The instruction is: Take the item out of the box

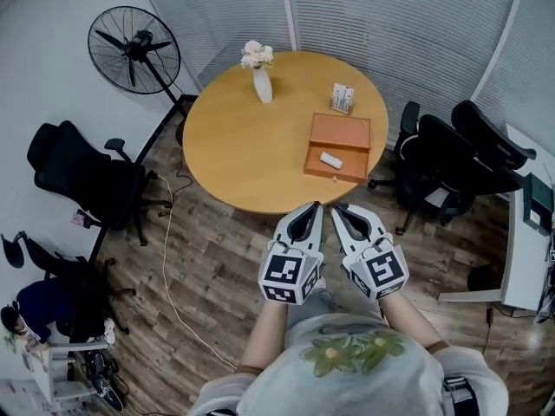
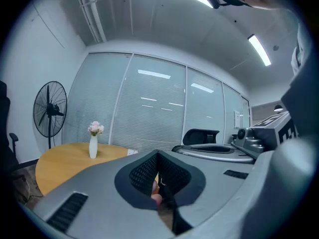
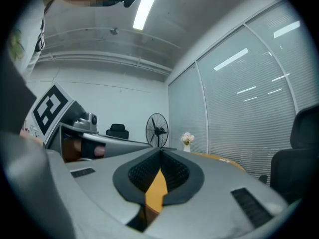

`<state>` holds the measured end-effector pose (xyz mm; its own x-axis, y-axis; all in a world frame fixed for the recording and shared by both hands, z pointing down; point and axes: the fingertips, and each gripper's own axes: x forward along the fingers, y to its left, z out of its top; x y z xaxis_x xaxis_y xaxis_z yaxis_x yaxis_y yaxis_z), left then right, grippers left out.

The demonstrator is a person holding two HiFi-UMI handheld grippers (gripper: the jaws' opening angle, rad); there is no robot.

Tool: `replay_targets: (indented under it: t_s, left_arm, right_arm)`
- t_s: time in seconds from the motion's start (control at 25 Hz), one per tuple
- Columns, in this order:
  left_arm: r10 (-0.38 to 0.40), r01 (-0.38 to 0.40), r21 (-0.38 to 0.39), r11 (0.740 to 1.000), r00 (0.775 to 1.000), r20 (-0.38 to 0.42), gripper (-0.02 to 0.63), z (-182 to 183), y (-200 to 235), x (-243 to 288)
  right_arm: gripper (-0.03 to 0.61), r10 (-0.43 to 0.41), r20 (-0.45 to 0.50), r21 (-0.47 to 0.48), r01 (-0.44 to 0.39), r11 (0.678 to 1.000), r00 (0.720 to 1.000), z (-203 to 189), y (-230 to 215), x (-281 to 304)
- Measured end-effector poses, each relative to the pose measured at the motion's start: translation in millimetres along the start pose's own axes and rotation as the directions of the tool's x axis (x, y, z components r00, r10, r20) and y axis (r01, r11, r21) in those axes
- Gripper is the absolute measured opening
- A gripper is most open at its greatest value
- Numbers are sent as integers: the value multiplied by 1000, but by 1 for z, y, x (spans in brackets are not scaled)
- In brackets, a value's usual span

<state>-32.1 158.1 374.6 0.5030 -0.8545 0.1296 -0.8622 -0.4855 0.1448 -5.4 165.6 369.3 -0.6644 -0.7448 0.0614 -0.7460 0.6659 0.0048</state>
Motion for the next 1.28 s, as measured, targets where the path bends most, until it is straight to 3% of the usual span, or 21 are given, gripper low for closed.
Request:
replay_targets:
  t_s: [0.44,0.92,1.0,1.12,1.28]
  left_arm:
    - [-49,48,-14,999,996,-79,0,-18,55,59]
    - [-57,59,20,998,995,-78,0,2,107,132]
    - [-56,59,36,998,996,-71,0,11,117,147]
    - [-64,68,68,995,996,-63,0,24,128,169]
    - [-76,82,83,993,995,-62,0,31,140,191]
  right_arm:
    - [3,-89,-47,33,91,995,995,-20,-45,57]
    - [4,-75,-35,29,76,997,997,-17,-111,128]
    - [55,-67,-28,20,68,997,997,-11,-122,143]
    - [59,-61,-21,-7,61,998,998,-3,-138,162]
    - [148,-52,-23,-16,51,999,998,1,-159,184]
